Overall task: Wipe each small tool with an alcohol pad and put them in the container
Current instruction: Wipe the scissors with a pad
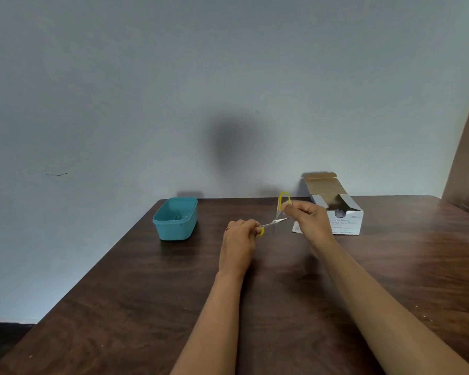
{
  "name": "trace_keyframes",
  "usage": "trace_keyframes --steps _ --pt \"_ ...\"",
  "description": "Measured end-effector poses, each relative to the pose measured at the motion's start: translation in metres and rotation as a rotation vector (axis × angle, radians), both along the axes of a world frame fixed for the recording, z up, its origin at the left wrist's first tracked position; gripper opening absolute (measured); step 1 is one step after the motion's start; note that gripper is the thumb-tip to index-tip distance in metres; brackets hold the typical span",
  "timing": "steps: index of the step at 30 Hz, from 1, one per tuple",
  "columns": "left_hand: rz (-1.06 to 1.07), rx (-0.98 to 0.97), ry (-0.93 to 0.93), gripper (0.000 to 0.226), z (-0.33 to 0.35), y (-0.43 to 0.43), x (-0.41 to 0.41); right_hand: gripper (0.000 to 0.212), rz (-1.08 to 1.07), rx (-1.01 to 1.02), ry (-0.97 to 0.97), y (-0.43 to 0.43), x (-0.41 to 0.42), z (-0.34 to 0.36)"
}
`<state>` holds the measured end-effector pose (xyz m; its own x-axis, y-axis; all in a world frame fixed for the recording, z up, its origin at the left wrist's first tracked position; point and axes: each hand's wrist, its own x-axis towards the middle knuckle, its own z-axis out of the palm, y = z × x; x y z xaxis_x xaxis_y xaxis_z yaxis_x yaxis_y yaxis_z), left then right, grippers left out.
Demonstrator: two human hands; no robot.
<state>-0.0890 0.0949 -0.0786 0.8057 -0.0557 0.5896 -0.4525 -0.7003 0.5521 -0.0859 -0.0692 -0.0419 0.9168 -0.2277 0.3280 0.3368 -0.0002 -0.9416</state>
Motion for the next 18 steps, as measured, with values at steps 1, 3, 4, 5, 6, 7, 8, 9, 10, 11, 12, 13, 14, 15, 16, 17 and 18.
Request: trace_keyframes --steps 1,3,4,5,6,7,8,9,10,11,12,13,14,15,16,17,18 --pt "0.006 -0.005 0.008 0.019 0.0 0.0 0.0 0.007 -0.021 0.036 0.003 0.0 0.001 -0.001" --pt "0.013 0.004 0.025 0.02 0.0 0.0 0.0 0.011 -0.044 0.116 0.012 -0.003 0.003 -0.001" --pt "0.011 -0.003 0.028 0.02 0.0 0.0 0.0 0.012 -0.04 0.135 0.017 -0.004 0.003 -0.001" --pt "0.008 -0.032 0.033 0.019 0.0 0.001 0.0 0.014 -0.029 0.141 0.03 -0.006 0.004 -0.002" --pt "0.006 -0.08 0.04 0.018 0.0 0.001 0.0 0.013 -0.008 0.145 0.046 -0.007 0.004 -0.002" --pt "0.007 -0.138 0.057 0.017 0.0 0.002 0.0 0.012 0.017 0.141 0.063 -0.009 0.003 -0.002" --pt "0.009 -0.2 0.082 0.016 0.0 0.002 0.0 0.009 0.044 0.137 0.08 -0.01 0.002 -0.003" --pt "0.008 -0.27 0.111 0.015 0.001 0.003 0.0 0.007 0.065 0.126 0.091 -0.012 0.001 -0.004" --pt "-0.003 -0.349 0.143 0.014 0.001 0.003 0.0 0.007 0.083 0.114 0.1 -0.014 0.001 -0.005" --pt "-0.024 -0.435 0.174 0.013 0.002 0.003 0.0 0.007 0.099 0.105 0.106 -0.015 0.001 -0.007" --pt "-0.046 -0.516 0.199 0.012 0.003 0.004 0.0 0.007 0.114 0.103 0.109 -0.015 0.0 -0.008" --pt "-0.061 -0.584 0.215 0.011 0.003 0.004 -0.001 0.008 0.126 0.099 0.119 -0.015 -0.002 -0.01" --pt "-0.07 -0.638 0.225 0.009 0.003 0.005 0.0 0.01 0.136 0.098 0.134 -0.015 -0.003 -0.012" --pt "-0.075 -0.685 0.237 0.008 0.003 0.006 0.001 0.011 0.148 0.093 0.151 -0.016 -0.003 -0.014" --pt "-0.078 -0.726 0.25 0.008 0.003 0.007 0.002 0.013 0.16 0.08 0.164 -0.017 -0.003 -0.017" --pt "-0.077 -0.757 0.264 0.008 0.003 0.009 0.002 0.015 0.178 0.068 0.171 -0.017 -0.003 -0.019" --pt "-0.075 -0.784 0.274 0.009 0.002 0.01 0.004 0.018 0.192 0.061 0.166 -0.019 -0.003 -0.021"
